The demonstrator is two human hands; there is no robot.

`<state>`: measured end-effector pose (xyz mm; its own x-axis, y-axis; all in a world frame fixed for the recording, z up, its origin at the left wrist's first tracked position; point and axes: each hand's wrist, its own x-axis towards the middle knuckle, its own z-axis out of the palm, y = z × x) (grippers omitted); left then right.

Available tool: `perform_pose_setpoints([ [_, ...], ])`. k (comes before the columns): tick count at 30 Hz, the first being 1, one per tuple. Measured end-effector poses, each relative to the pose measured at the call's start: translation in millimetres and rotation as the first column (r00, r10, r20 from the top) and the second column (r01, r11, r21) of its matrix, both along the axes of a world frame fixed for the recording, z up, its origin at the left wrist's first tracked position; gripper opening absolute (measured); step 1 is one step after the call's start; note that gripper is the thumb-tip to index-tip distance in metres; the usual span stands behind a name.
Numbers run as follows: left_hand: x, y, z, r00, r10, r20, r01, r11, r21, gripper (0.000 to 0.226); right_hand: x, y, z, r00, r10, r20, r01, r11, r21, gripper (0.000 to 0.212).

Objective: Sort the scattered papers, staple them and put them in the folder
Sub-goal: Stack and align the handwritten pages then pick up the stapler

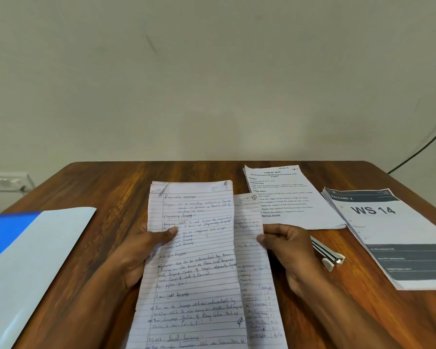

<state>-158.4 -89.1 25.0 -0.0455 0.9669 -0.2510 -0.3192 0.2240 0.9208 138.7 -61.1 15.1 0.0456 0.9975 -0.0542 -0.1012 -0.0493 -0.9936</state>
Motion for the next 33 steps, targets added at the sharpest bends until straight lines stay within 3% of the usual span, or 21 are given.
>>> perform_pose_setpoints([
  [5, 0, 1, -2, 1.0, 0.003, -0.025, -0.002, 1.0, 0.03, 0.041, -1, 0, 0, 1.0, -0.005, 0.001, 0.005, 1.0, -0.006, 0.021],
  [10, 13, -1, 1, 0.991, 0.041, -0.13, -0.029, 0.995, 0.093, 0.042, -2, 0, 2, 0.999, -0.039, -0.002, 0.04, 0.999, 0.006, 0.016],
  [16, 32, -9, -1, 0.942, 0.038, -0.333, 0.041, 0.973, 0.228, 0.026, -14, -3, 1, 0.998, -0.056, 0.013, 0.056, 0.998, 0.035, 0.009],
  [22, 41, -11, -8, 0.951, -0.005, -0.308, 0.084, 0.966, 0.245, 0.025, -23, -15, 6, 0.997, -0.067, -0.045, 0.071, 0.993, 0.097, 0.015],
  [26, 54, -8, -17, 0.921, 0.135, -0.366, -0.016, 0.95, 0.312, 0.03, -30, -21, 3, 0.999, -0.048, -0.008, 0.049, 0.976, 0.213, 0.012],
  [27, 57, -8, -17, 0.902, 0.187, -0.389, -0.05, 0.94, 0.337, 0.034, -30, -21, 0, 0.999, -0.028, 0.035, 0.019, 0.971, 0.236, 0.009],
  [29, 63, -11, -14, 0.882, 0.269, -0.386, -0.104, 0.912, 0.397, 0.06, -30, -19, -6, 0.988, 0.026, 0.15, -0.062, 0.969, 0.239, 0.021],
  [31, 64, -12, -13, 0.891, 0.304, -0.337, -0.125, 0.878, 0.461, 0.097, -29, -18, -9, 0.966, 0.059, 0.252, -0.116, 0.969, 0.219, 0.033],
  [33, 62, -10, -15, 0.922, 0.3, -0.244, -0.17, 0.882, 0.44, 0.116, -27, -17, -7, 0.952, 0.045, 0.303, -0.117, 0.968, 0.224, 0.034],
])
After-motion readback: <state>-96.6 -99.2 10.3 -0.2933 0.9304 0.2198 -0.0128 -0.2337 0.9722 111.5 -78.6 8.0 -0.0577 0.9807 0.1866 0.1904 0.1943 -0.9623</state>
